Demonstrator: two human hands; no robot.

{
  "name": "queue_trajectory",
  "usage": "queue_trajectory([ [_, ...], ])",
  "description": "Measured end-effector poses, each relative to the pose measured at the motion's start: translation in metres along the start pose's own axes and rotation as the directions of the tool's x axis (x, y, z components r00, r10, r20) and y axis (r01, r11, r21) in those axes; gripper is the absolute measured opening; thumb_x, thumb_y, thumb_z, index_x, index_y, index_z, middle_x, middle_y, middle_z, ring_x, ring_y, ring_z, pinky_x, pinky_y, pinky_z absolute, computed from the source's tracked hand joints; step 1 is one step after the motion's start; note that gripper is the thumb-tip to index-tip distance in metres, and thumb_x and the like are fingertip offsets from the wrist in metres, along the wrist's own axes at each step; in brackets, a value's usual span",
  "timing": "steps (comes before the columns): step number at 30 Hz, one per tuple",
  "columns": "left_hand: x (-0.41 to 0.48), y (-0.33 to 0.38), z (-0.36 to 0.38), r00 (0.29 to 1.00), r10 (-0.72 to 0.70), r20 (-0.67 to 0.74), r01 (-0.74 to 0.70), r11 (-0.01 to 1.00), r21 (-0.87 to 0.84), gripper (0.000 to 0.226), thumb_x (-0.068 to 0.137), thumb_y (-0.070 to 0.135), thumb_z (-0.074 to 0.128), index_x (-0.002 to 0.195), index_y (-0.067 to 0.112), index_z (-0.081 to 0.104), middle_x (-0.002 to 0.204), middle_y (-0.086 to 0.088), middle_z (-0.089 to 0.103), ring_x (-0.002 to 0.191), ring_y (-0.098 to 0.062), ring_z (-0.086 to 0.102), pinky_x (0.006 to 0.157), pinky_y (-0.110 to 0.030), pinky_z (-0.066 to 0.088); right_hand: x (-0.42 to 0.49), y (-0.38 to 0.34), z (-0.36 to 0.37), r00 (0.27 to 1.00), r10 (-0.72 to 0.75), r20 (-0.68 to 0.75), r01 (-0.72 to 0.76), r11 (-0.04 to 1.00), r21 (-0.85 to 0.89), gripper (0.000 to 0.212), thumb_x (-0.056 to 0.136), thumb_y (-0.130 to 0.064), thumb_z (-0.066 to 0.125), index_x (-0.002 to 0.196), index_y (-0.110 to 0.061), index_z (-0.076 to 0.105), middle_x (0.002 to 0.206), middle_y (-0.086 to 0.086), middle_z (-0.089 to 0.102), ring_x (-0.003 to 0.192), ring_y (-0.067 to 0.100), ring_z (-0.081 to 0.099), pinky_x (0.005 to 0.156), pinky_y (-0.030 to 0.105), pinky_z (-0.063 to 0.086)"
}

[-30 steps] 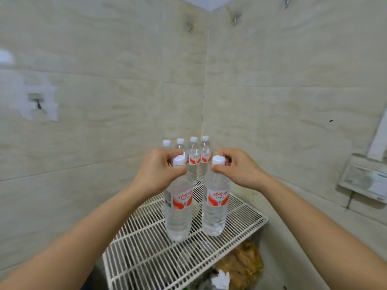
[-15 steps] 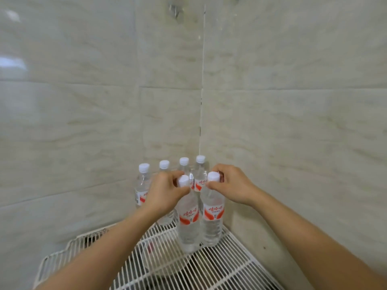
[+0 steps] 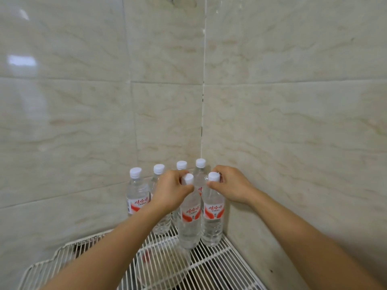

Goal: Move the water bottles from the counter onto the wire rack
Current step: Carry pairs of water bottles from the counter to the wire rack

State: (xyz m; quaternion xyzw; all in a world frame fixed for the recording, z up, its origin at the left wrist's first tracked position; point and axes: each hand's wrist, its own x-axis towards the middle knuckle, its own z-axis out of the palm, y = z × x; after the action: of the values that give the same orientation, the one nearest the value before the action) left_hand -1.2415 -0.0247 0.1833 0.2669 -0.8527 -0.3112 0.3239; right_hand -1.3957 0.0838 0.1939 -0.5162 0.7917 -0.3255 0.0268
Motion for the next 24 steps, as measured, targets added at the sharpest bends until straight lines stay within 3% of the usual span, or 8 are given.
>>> queue_trajectory([
  [3,0.002,0.006,0.003,1.000,-0.003,0.015,0.003,1.000,0.012,0.007,0.078,0.011,0.068,0.076,0.008,0.063,0.068,-0.014,0.060,0.059,-0.013,0.049,0.058,-0.025,0.043,0.004,0.001,-0.001,1.000,-0.008,0.012,0.009,1.000,-0.016,0.012,0.085,-0.032,0.065,0.084,-0.023,0.057,0.079,-0.008,0.057,0.075,0.016,0.056,0.067,0.035,0.047],
  [7,0.001,0.014,0.003,1.000,-0.001,0.010,0.001,1.000,-0.008,0.032,0.078,0.010,0.070,0.067,0.031,0.049,0.081,-0.022,0.069,0.066,-0.015,0.054,0.068,-0.036,0.051,0.008,0.004,-0.001,1.000,-0.023,0.016,0.023,0.998,-0.052,0.021,0.086,-0.034,0.065,0.073,-0.030,0.049,0.077,-0.010,0.054,0.074,0.017,0.055,0.063,0.033,0.044],
  [10,0.002,0.012,0.005,0.999,-0.025,0.022,0.026,0.999,-0.025,0.013,0.076,0.012,0.071,0.070,0.015,0.061,0.073,-0.021,0.064,0.064,-0.015,0.050,0.062,-0.034,0.044,0.008,0.006,0.001,0.999,-0.033,0.005,0.034,0.995,-0.089,0.021,0.086,-0.035,0.063,0.074,-0.027,0.047,0.076,-0.008,0.054,0.074,0.018,0.054,0.060,0.032,0.041],
  [13,-0.001,0.014,0.006,0.999,-0.018,0.034,0.018,1.000,-0.011,0.014,0.077,0.014,0.072,0.081,0.002,0.066,0.074,-0.019,0.065,0.065,-0.018,0.052,0.063,-0.039,0.046,0.008,0.005,0.000,0.999,-0.032,0.012,0.033,0.992,-0.120,0.019,0.087,-0.035,0.061,0.078,-0.022,0.050,0.080,-0.005,0.056,0.077,0.020,0.056,0.062,0.034,0.043],
  [14,-0.002,0.015,0.006,0.999,-0.009,0.037,0.008,1.000,0.008,0.008,0.078,0.014,0.071,0.078,0.009,0.065,0.081,-0.020,0.069,0.070,-0.023,0.059,0.068,-0.043,0.051,0.008,0.004,-0.001,0.999,-0.027,0.020,0.029,0.991,-0.130,0.018,0.087,-0.035,0.061,0.080,-0.021,0.051,0.082,-0.003,0.058,0.079,0.021,0.058,0.064,0.036,0.046],
  [16,-0.005,0.019,0.005,1.000,0.010,0.025,-0.011,0.999,0.044,0.023,0.080,0.015,0.069,0.071,0.029,0.053,0.091,-0.019,0.071,0.084,-0.030,0.066,0.079,-0.046,0.053,0.006,0.001,-0.003,0.999,-0.021,0.031,0.025,0.987,-0.161,0.016,0.087,-0.033,0.060,0.085,-0.017,0.056,0.087,0.001,0.061,0.082,0.023,0.060,0.070,0.039,0.050],
  [19,-0.008,0.019,0.006,0.999,0.039,0.010,-0.039,0.998,0.041,0.017,0.082,0.017,0.070,0.091,0.029,0.062,0.095,-0.013,0.072,0.092,-0.028,0.066,0.081,-0.044,0.054,0.003,0.000,-0.003,1.000,-0.009,0.019,0.013,0.985,-0.173,0.016,0.088,-0.030,0.058,0.090,-0.013,0.058,0.089,0.004,0.063,0.083,0.025,0.061,0.071,0.040,0.052],
  [24,-0.014,0.018,0.008,0.999,0.040,0.007,-0.040,0.999,0.032,0.039,0.084,0.020,0.069,0.122,0.015,0.061,0.104,-0.003,0.069,0.098,-0.021,0.062,0.084,-0.035,0.052,-0.001,0.000,0.004,0.999,0.008,-0.034,-0.015,0.979,-0.202,0.018,0.090,-0.032,0.055,0.081,-0.017,0.049,0.086,0.004,0.059,0.079,0.026,0.059,0.060,0.035,0.044],
])
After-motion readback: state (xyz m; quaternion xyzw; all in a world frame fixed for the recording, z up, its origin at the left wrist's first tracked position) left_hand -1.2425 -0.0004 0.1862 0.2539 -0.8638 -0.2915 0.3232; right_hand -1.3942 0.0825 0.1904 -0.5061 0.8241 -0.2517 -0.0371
